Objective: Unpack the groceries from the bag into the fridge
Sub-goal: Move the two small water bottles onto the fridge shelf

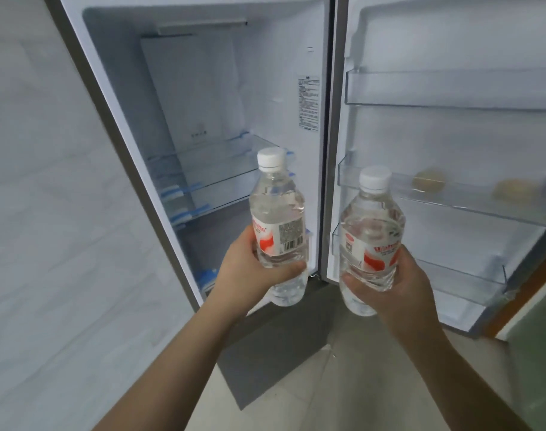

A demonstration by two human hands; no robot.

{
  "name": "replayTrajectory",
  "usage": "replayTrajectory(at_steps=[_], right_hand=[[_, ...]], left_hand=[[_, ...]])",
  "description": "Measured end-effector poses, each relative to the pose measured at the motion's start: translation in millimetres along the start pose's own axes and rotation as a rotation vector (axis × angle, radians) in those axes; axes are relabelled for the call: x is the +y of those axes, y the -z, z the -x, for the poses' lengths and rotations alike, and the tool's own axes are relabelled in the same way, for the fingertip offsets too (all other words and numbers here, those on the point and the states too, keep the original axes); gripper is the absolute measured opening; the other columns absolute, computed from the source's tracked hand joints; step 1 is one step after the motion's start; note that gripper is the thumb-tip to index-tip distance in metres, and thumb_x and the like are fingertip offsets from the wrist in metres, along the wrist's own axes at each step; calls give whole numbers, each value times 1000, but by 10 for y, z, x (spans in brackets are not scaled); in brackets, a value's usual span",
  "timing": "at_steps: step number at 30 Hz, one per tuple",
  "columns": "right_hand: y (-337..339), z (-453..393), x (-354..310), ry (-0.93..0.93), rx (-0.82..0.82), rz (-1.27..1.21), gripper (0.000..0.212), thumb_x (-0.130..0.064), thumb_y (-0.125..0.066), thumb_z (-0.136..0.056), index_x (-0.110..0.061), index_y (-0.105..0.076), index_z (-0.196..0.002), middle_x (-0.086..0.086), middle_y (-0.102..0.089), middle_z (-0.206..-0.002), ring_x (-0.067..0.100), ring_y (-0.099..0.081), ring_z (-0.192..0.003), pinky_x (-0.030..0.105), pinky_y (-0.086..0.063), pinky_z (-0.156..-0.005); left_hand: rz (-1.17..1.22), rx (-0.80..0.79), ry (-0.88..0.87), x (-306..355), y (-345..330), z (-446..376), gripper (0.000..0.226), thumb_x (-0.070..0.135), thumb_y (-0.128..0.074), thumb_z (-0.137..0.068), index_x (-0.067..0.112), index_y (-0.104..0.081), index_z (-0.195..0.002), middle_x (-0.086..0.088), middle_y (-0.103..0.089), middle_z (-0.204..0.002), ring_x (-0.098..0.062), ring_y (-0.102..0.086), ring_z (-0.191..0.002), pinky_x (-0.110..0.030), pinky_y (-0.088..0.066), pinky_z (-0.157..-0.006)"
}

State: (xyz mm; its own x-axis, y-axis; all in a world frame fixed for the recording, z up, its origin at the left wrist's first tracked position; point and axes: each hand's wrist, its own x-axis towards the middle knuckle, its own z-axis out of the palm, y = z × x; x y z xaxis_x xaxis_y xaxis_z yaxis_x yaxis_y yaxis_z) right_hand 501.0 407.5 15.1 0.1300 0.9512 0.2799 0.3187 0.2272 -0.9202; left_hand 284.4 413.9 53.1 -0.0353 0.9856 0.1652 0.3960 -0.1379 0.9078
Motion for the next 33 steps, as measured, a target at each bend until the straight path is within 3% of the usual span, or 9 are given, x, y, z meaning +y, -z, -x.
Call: replayTrajectory(at_steps=[6, 10, 13, 15, 18, 23, 28, 33], right_hand=[[237, -806, 26, 93, -63, -76, 78, -47, -76, -54, -19, -53, -123, -6, -65, -117, 12, -65, -102, 31, -53, -88], [126, -1181, 39, 117, -162, -140, 73, -45, -77, -55, -24, -54, -121, -10, -67, -113, 7, -66, -97, 16, -53, -78], [-74, -1416, 28, 140, -215, -173, 72, -44, -78, -58, -25, -54, -123, -11, -66, -115, 8, -66, -100, 26, -55, -84], [-242, -1563, 15, 166, -245, -188, 71, -46, -78, -61, -25, -53, -124, -12, -65, -117, 10, -65, -103, 28, -56, -85], [-516, -1735, -13, 179, -280, -216, 68, -47, -78, -60, -32, -52, -121, -18, -64, -114, 7, -64, -101, 20, -54, -80], [-998, -2031, -54, 200, -351, -242, 65, -29, -83, -66, -26, -54, -124, -14, -67, -110, 6, -65, -100, 25, -55, -82], [-1552, -2358, -223, 221, -362, -254, 61, -20, -83, -68, -27, -54, -122, -21, -65, -105, -9, -62, -94, 4, -48, -67], [-2025, -2702, -385, 222, -313, -269, 61, -19, -83, -70, -25, -55, -123, -14, -67, -110, -3, -63, -95, 10, -51, -70]], left_hand=[[-36, 112, -5, 203, -169, -453, 61, 26, -89, -62, 29, -59, -115, 14, -72, -104, -3, -69, -93, -32, -56, -85], [-26, 201, 16, 204, -127, -589, 61, 23, -90, -60, 28, -60, -114, 12, -73, -102, -6, -70, -93, -35, -56, -86], [4, 298, 35, 161, -46, -669, 66, 28, -90, -58, 27, -59, -115, 9, -73, -105, -11, -70, -96, -42, -56, -89], [24, 386, 44, 132, 24, -736, 62, 20, -90, -61, 26, -60, -114, 10, -73, -103, -9, -70, -94, -39, -56, -87], [39, 460, 59, 64, 173, -854, 59, 18, -89, -63, 27, -60, -114, 12, -73, -102, -6, -70, -92, -33, -56, -84], [-5, 491, 61, -106, 500, -1140, 63, 21, -90, -60, 27, -59, -115, 13, -72, -102, -3, -69, -90, -27, -56, -82], [-28, 536, 26, -276, 861, -1578, 65, 28, -90, -60, 31, -57, -116, 16, -70, -105, -1, -67, -93, -22, -52, -79], [-36, 578, 24, -412, 1151, -2058, 67, 35, -88, -60, 35, -53, -117, 21, -66, -106, 1, -64, -92, -9, -45, -68]])
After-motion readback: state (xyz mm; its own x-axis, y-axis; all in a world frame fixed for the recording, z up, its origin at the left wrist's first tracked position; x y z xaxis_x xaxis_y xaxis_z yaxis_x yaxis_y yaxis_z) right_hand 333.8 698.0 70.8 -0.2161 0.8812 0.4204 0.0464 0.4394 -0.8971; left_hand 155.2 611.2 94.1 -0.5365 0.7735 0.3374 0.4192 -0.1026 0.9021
